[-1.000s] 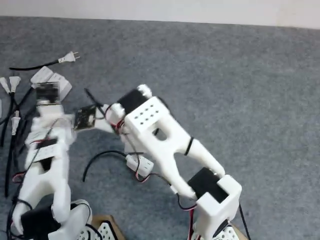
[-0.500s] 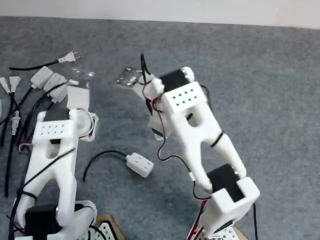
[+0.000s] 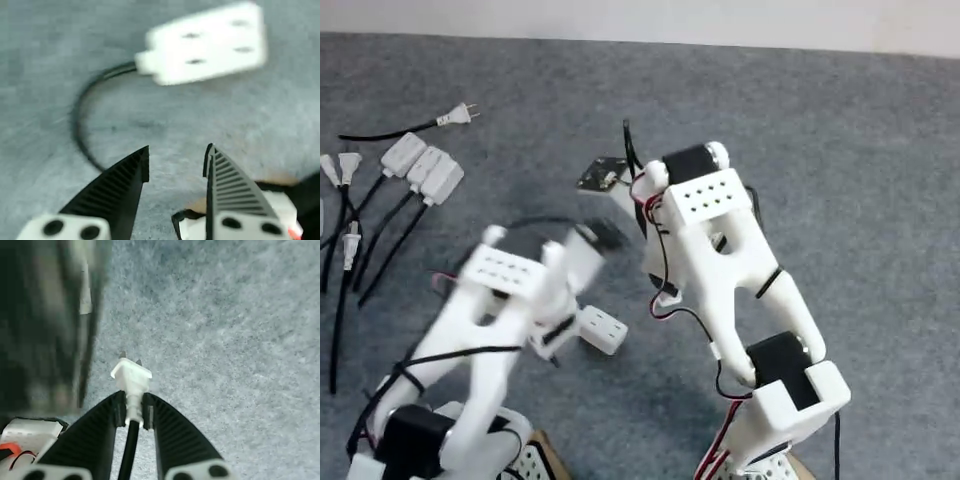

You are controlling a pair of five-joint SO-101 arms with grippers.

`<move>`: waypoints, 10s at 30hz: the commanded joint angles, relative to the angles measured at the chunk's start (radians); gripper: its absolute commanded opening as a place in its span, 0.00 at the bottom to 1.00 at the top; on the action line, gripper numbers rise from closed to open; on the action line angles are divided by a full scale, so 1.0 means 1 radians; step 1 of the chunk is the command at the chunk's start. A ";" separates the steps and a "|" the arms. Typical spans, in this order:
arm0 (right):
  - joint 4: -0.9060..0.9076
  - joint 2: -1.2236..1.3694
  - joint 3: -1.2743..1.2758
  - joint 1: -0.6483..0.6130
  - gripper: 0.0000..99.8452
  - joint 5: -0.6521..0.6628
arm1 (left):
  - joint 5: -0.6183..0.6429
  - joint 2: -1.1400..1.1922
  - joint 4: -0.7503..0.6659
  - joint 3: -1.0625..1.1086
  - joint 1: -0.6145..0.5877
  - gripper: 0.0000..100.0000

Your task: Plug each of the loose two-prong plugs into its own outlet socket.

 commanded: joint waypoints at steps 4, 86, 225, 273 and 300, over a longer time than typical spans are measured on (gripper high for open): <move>0.004 -0.047 0.004 0.013 0.01 0.017 | -0.109 -0.004 0.009 0.008 0.136 0.20; -0.061 -0.050 0.002 0.340 0.01 -0.112 | -0.218 0.320 -0.348 -0.036 0.179 0.20; -0.059 0.317 -0.587 -0.097 0.01 0.594 | -0.018 0.007 -0.752 0.038 -1.020 0.20; -0.102 0.344 -0.567 -0.145 0.01 1.010 | -0.077 0.008 -0.770 0.173 -1.053 0.20; -0.120 0.423 -0.578 -0.064 0.01 1.011 | -0.121 0.008 -0.769 0.177 -1.075 0.20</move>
